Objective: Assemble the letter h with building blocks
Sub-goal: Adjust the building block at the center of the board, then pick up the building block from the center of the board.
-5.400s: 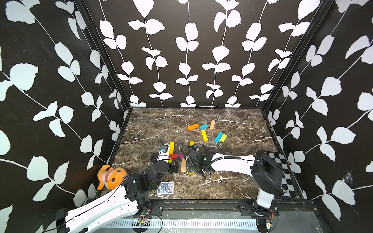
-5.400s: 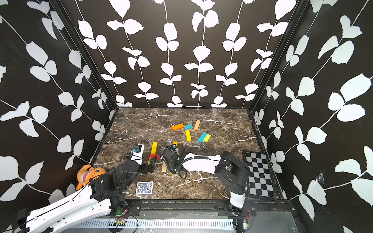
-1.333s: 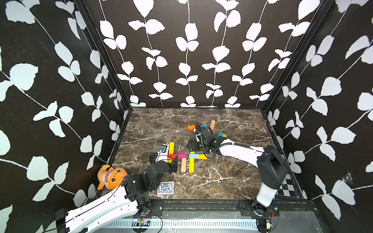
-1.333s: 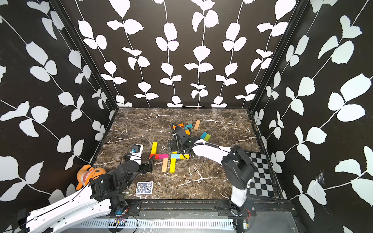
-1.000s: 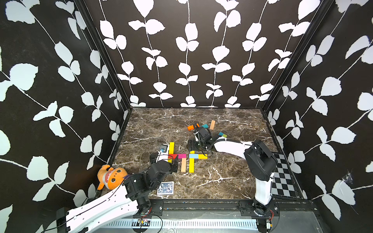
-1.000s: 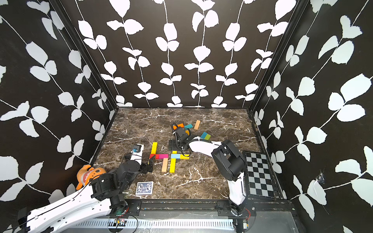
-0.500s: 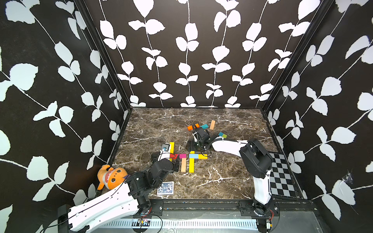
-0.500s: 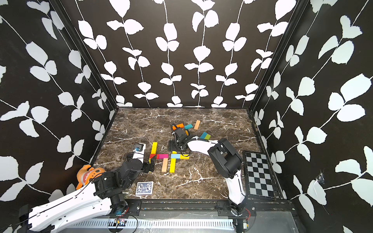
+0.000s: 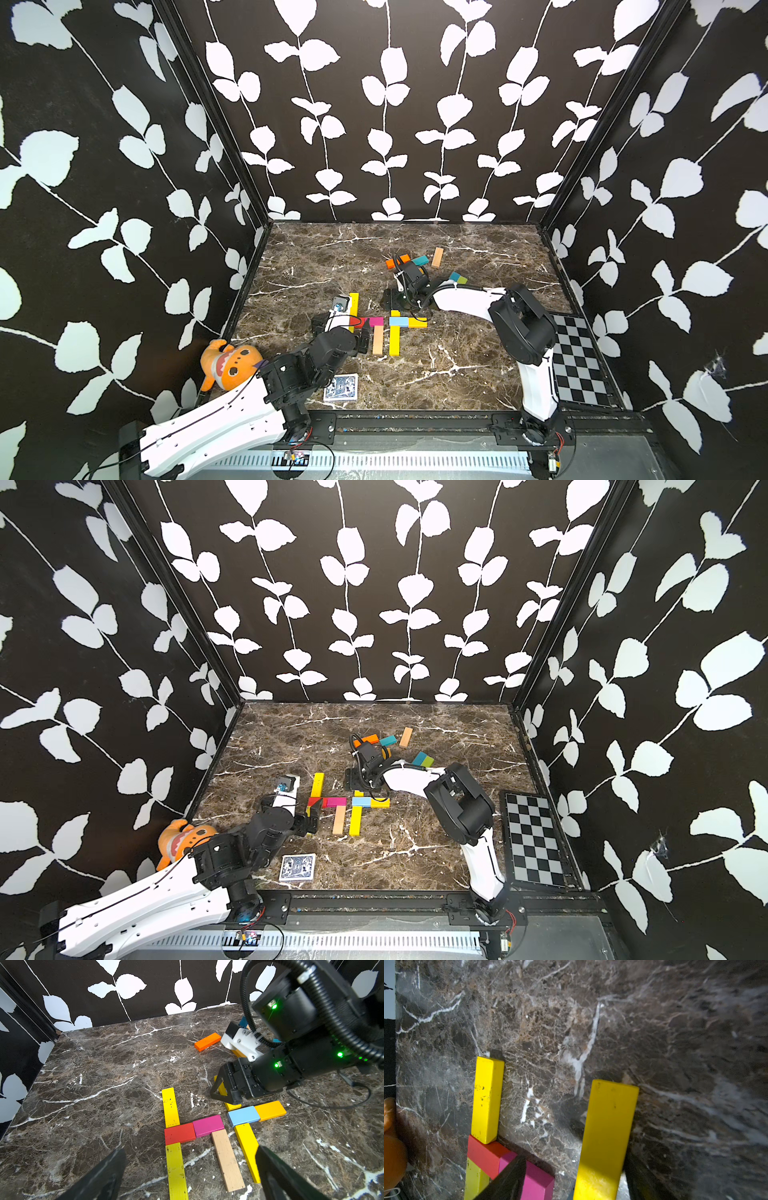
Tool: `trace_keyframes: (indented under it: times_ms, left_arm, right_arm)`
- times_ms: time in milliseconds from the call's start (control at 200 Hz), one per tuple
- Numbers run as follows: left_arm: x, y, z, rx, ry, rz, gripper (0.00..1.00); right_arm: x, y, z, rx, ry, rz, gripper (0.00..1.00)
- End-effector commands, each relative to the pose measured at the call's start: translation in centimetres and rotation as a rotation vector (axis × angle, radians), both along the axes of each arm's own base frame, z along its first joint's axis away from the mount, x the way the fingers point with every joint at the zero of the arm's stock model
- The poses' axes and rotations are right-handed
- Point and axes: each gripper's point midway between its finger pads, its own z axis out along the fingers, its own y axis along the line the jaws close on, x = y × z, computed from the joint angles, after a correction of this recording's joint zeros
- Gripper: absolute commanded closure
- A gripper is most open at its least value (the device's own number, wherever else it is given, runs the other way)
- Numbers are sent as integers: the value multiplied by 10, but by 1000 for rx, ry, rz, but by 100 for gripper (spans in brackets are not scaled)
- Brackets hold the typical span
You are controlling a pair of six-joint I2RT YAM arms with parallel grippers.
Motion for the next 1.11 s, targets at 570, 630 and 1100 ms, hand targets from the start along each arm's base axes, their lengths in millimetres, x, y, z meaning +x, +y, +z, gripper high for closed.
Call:
trace_keyframes:
  times_ms: [570,630,1100]
  left_arm:
    - [1,2,7,-13,-16,10,1]
    - [1,1,8,-15,-16,9,1]
    - [0,3,10,-32,-21,11,1]
  right_arm:
    - [-1,-2,10,-72,-56,-25,25]
    - [1,-3,12,-77,-69,-31,24]
    - [68,-80,71,-332,-255,-100,24]
